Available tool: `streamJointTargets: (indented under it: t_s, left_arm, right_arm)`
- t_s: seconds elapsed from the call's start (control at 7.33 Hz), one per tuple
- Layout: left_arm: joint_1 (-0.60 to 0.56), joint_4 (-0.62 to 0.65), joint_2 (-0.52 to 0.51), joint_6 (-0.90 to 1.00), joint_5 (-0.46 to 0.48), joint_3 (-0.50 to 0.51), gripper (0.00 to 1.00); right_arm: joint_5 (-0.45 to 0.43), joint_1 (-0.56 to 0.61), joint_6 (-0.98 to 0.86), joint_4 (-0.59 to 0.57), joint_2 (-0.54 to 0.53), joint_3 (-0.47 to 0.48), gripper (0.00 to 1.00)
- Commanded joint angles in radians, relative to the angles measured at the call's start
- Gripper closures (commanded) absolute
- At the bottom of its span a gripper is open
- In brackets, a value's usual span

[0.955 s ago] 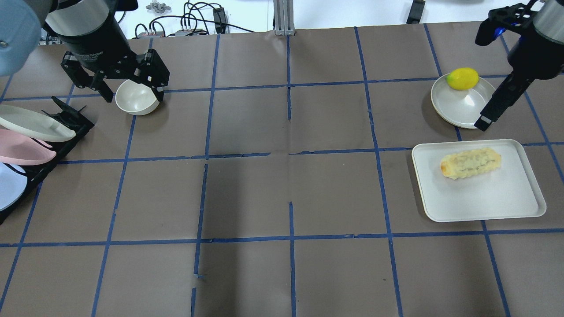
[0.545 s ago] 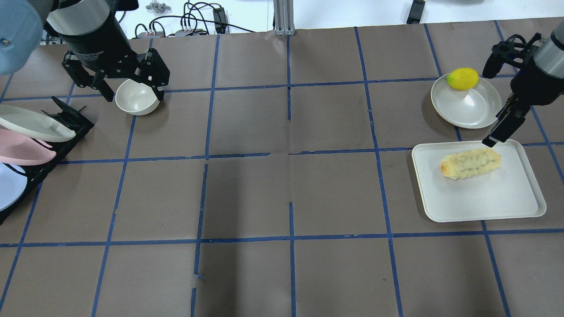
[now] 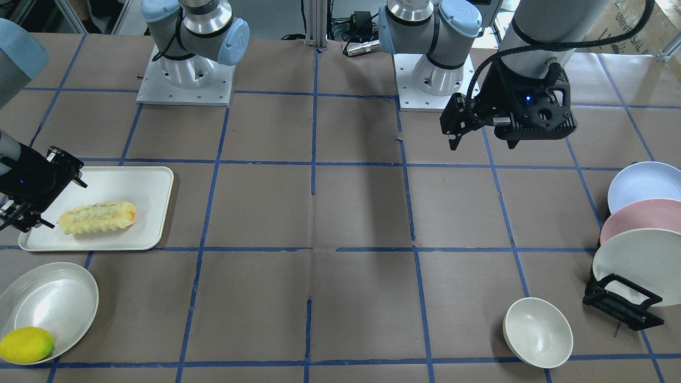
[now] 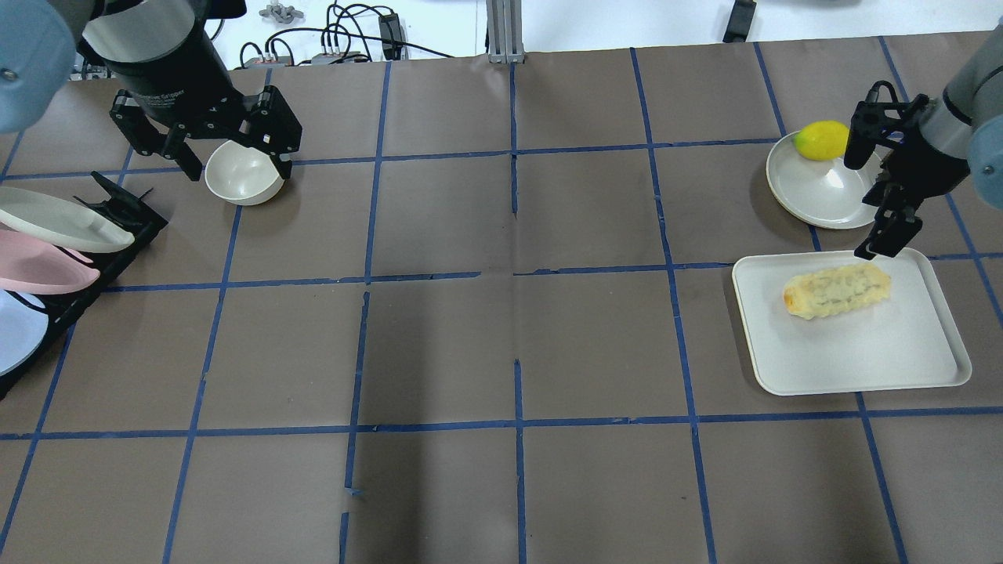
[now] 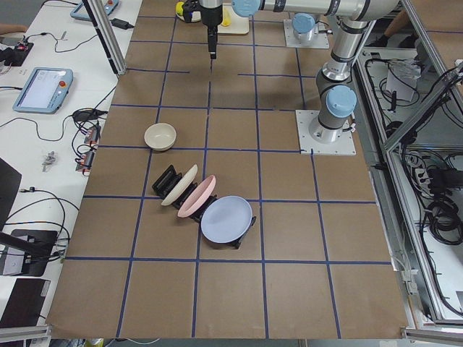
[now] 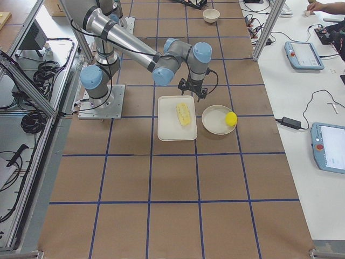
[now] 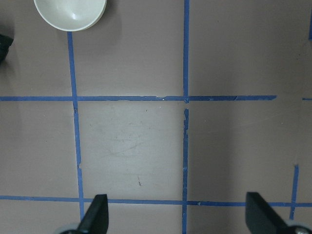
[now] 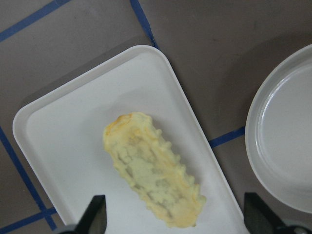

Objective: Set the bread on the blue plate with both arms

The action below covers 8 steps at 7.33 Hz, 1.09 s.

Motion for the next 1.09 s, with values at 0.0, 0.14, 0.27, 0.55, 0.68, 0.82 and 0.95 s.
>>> streamJointTargets:
  t_s: [0.0,0.14,0.27,0.55,0.68,0.82,0.95]
  left_arm:
    - [0.000,0.000,-0.002,0.000,0.000,0.000,0.00]
    - [0.000,0.000,-0.003,0.000,0.000,0.000,0.00]
    - [0.000,0.000,-0.001,0.000,0.000,-0.004,0.00]
    - [0.007,0.000,0.002,0.002,0.000,-0.010,0.00]
    - [0.006,0.000,-0.004,0.000,-0.014,-0.009,0.00]
    - [0.004,0.000,-0.007,-0.006,-0.023,-0.010,0.00]
    - [0.004,0.000,-0.006,-0.003,-0.023,-0.006,0.00]
  right_arm:
    - [0.003,0.000,-0.150,-0.115,0.094,-0.004,0.01]
    - [0.006,0.000,-0.202,-0.116,0.097,0.007,0.01]
    - [0.006,0.000,-0.239,-0.117,0.103,0.007,0.01]
    - [0.020,0.000,-0.242,-0.119,0.091,0.049,0.00]
    - [0.019,0.003,-0.223,-0.129,0.062,0.060,0.01]
    - [0.020,0.015,-0.113,-0.114,0.013,0.062,0.02]
    - [0.055,0.040,0.009,-0.040,-0.034,0.053,0.02]
